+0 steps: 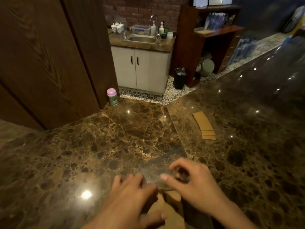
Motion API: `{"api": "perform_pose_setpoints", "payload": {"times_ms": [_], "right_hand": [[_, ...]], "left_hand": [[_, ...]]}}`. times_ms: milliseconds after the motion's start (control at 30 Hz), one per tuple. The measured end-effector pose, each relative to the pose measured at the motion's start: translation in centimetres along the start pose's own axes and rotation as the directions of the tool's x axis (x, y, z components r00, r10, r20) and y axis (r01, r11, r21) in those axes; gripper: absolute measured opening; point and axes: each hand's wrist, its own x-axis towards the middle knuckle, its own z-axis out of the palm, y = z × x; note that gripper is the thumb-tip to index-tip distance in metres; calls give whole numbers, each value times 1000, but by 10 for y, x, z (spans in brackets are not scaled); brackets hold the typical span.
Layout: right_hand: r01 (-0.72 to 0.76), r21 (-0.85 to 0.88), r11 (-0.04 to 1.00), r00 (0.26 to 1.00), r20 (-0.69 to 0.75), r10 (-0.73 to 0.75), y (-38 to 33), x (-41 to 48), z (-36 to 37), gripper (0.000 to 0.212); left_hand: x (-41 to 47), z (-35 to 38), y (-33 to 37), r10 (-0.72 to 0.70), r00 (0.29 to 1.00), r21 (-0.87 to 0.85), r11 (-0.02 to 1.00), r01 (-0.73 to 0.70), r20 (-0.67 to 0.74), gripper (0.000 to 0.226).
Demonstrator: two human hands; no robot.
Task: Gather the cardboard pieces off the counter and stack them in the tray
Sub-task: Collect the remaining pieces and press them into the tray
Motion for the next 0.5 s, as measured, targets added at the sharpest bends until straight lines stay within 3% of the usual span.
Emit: {"api": "perform_pose_setpoints", "payload": {"times_ms": [67, 167, 333, 400, 500], "right_hand": [[-41, 41, 998, 980, -195, 48, 20, 35, -17, 33], [-208, -61, 976, 937, -299, 181, 72, 104, -32, 55], [-483, -159, 861, 846, -340, 412, 134, 177, -41, 91], [-541, -146, 828, 817, -323, 477, 144, 187, -42, 87], [-559, -217, 800, 816, -315, 485, 155, 193, -46, 65]], "left_hand": [[28, -11, 0, 6, 990, -98, 995, -20, -144, 57], [90, -14, -3, -5, 971, -245, 968, -55, -241, 53], [211, 4, 8, 16, 979, -237, 969, -64, -201, 54], [242, 9, 17, 10, 991, -230, 972, -41, -137, 56], [270, 12, 26, -37, 993, -291, 957, 3, -110, 54]]}}
